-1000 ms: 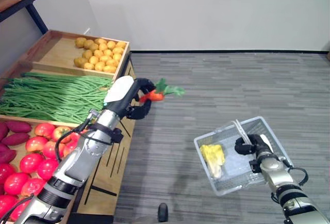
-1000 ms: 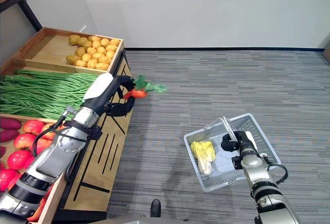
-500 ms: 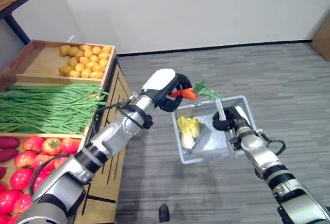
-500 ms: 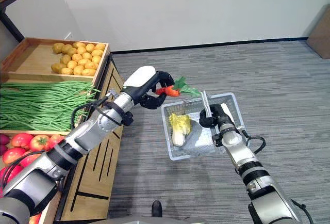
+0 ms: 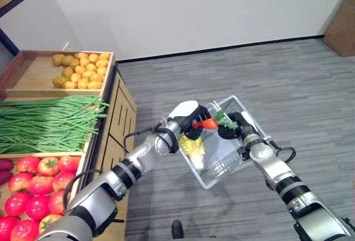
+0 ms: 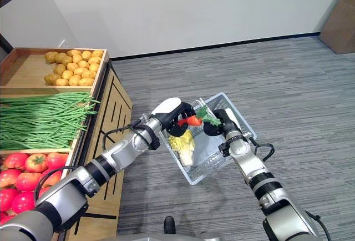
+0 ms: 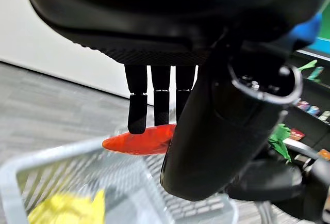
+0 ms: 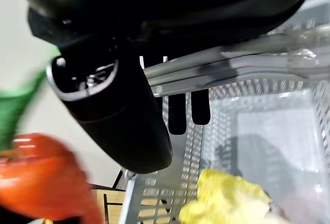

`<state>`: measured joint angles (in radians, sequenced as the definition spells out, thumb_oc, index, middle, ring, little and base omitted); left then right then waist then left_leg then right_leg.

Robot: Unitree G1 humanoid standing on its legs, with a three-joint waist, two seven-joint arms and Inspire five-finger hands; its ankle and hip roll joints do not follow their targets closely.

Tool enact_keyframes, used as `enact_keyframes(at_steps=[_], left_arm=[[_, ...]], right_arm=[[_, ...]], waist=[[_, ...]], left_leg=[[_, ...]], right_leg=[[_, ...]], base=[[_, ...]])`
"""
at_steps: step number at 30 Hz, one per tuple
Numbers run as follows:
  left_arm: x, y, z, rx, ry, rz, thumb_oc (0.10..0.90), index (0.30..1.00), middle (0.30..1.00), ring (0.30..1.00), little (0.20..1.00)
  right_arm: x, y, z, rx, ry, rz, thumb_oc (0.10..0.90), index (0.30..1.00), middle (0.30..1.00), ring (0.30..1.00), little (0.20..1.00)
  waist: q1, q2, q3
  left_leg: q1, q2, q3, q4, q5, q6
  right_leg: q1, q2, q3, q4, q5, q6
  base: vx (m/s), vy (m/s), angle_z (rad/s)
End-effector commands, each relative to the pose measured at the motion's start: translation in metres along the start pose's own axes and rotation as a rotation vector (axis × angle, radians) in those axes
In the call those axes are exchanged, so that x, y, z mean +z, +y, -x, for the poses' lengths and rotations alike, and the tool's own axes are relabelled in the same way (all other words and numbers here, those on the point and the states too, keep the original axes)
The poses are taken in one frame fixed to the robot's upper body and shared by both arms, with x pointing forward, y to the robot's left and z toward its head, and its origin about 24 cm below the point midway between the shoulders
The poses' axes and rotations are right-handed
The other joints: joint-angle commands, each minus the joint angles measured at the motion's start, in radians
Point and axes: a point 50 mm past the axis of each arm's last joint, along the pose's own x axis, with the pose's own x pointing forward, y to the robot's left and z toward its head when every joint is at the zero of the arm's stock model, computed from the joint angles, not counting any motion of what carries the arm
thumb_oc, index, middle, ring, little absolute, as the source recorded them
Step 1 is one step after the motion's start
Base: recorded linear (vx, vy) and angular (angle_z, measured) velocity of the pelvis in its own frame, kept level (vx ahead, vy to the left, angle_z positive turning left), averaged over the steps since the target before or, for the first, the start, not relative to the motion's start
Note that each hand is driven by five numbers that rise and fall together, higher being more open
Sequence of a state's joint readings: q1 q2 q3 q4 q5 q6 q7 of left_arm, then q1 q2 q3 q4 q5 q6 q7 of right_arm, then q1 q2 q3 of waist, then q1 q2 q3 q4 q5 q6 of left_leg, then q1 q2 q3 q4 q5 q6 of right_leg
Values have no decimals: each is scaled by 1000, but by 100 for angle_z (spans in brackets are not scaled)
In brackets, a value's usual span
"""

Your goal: Get the vegetables into the basket

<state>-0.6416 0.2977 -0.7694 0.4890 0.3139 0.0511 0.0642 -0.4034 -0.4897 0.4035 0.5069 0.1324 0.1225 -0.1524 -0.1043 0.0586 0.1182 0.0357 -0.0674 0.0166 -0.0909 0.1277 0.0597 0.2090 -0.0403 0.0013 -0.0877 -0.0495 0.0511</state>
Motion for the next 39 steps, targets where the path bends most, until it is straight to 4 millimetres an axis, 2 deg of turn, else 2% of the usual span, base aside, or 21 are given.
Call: enact_keyframes(at_steps=[1, 10, 14, 15, 16, 17, 18, 23, 25, 26, 29, 31, 32, 33, 35, 36, 37, 39], left_arm=[[18, 26, -19, 85, -53, -50, 900, 1000, 1000, 1000, 1000], [20, 16, -22, 58, -45, -45, 900, 1000, 1000, 1000, 1000], [17, 18, -21, 73, -36, -39, 900, 1000, 1000, 1000, 1000], [8, 21, -16, 82, -14, -27, 900, 1000, 1000, 1000, 1000], [7, 20, -16, 81, -14, -27, 900, 1000, 1000, 1000, 1000], [-1, 24, -6, 97, -11, -3, 900, 1000, 1000, 1000, 1000], [-2, 23, -6, 96, -10, -3, 900, 1000, 1000, 1000, 1000], [-24, 31, 26, 168, 5, 133, 900, 1000, 1000, 1000, 1000], [-31, 27, 36, 163, 18, 189, 900, 1000, 1000, 1000, 1000], [-43, 21, 49, 162, 51, 286, 900, 1000, 1000, 1000, 1000], [-62, -9, 69, 90, 135, 469, 900, 1000, 1000, 1000, 1000], [-80, -40, 86, 17, 242, 605, 900, 1000, 1000, 1000, 1000], [-101, -69, 106, -36, 386, 668, 900, 1000, 1000, 1000, 1000], [-101, -70, 106, -37, 386, 669, 900, 1000, 1000, 1000, 1000], [-112, -90, 122, -101, 479, 692, 900, 1000, 1000, 1000, 1000], [-122, -103, 134, -140, 546, 687, 900, 1000, 1000, 1000, 1000], [-122, -103, 134, -139, 546, 687, 900, 1000, 1000, 1000, 1000], [-133, -121, 151, -171, 651, 696, 900, 1000, 1000, 1000, 1000]], right_arm=[[124, -32, -9, -133, -476, -60, 400, 300, 300, 300, 300], [122, -26, -11, -125, -462, -71, 400, 300, 300, 300, 300], [112, -28, -11, -134, -435, -68, 400, 300, 300, 300, 300], [78, -36, -9, -157, -331, -69, 400, 300, 300, 300, 300], [77, -36, -9, -157, -330, -69, 400, 300, 300, 300, 300], [47, -44, -5, -182, -235, -53, 400, 300, 300, 300, 300], [47, -44, -5, -181, -234, -53, 400, 300, 300, 300, 300], [-8, -69, 13, -232, -71, 77, 400, 300, 300, 300, 300], [-23, -75, 19, -242, -23, 101, 400, 300, 300, 300, 300], [-49, -82, 30, -268, 72, 94, 400, 300, 300, 300, 300], [-88, -83, 47, -287, 211, 75, 400, 300, 300, 300, 300], [-111, -79, 59, -282, 302, 66, 400, 300, 300, 300, 300], [-140, -71, 75, -271, 419, 35, 400, 300, 300, 300, 300], [-140, -71, 75, -271, 419, 36, 400, 300, 300, 300, 300], [-160, -68, 87, -263, 514, 19, 400, 300, 300, 300, 300], [-178, -64, 100, -244, 604, 24, 400, 300, 300, 300, 300], [-178, -64, 100, -244, 604, 24, 400, 300, 300, 300, 300], [-195, -56, 113, -227, 695, 1, 400, 300, 300, 300, 300]], waist=[[10, 3, -80], [10, 0, -80], [11, -1, -80], [12, -2, -77], [13, -2, -78], [18, -2, -77], [18, -3, -78], [40, -9, -75], [44, -11, -77], [49, -13, -76], [53, -13, -72], [54, -12, -71], [57, -12, -67], [56, -12, -68], [59, -13, -66], [61, -13, -65], [61, -13, -65], [63, -14, -65]], left_leg=[[102, 55, 49, 4, -150, -80], [102, 57, 46, 4, -150, -82], [101, 56, 43, 4, -148, -83], [100, 56, 42, 4, -148, -84], [100, 56, 42, 4, -148, -84], [100, 57, 39, 4, -148, -84], [100, 57, 39, 4, -148, -84], [97, 56, 24, 4, -146, -85], [92, 57, 19, 4, -143, -86], [88, 56, 14, 4, -142, -85], [93, 56, 10, 4, -144, -84], [101, 56, 7, 4, -154, -83], [101, 56, 4, 4, -152, -83], [101, 56, 3, 4, -152, -83], [98, 58, 1, 4, -150, -84], [97, 58, 2, 4, -149, -84], [97, 58, 2, 4, -149, -84], [96, 58, 1, 4, -150, -83]], right_leg=[[-48, -40, -38, 0, 40, 55], [-45, -36, -43, 0, 37, 51], [-45, -35, -45, 0, 37, 50], [-46, -34, -49, 0, 37, 50], [-46, -34, -49, 0, 37, 50], [-45, -33, -54, 0, 35, 50], [-44, -33, -54, 0, 35, 50], [-42, -35, -68, 0, 35, 51], [-46, -35, -71, 0, 36, 51], [-48, -35, -75, 0, 36, 50], [-43, -34, -79, 0, 35, 47], [-35, -34, -79, 0, 27, 47], [-37, -33, -79, 0, 27, 45], [-36, -33, -79, 0, 27, 45], [-39, -32, -80, 0, 26, 44], [-41, -32, -83, 0, 27, 45], [-41, -32, -83, 0, 27, 45], [-43, -32, -81, 0, 27, 44]], base=[[0, 0, 0], [0, 0, 0], [0, 0, 0], [0, 0, 0], [0, 0, 0], [3, -6, 3], [4, -10, 4], [-1, -14, 2], [-26, -23, 6], [0, -24, 5], [-15, -14, 5], [26, -19, 4], [26, -16, 6], [-4, -18, 5], [-4, -15, 4], [-1, -16, 5], [4, -18, 5], [0, 0, 0]])
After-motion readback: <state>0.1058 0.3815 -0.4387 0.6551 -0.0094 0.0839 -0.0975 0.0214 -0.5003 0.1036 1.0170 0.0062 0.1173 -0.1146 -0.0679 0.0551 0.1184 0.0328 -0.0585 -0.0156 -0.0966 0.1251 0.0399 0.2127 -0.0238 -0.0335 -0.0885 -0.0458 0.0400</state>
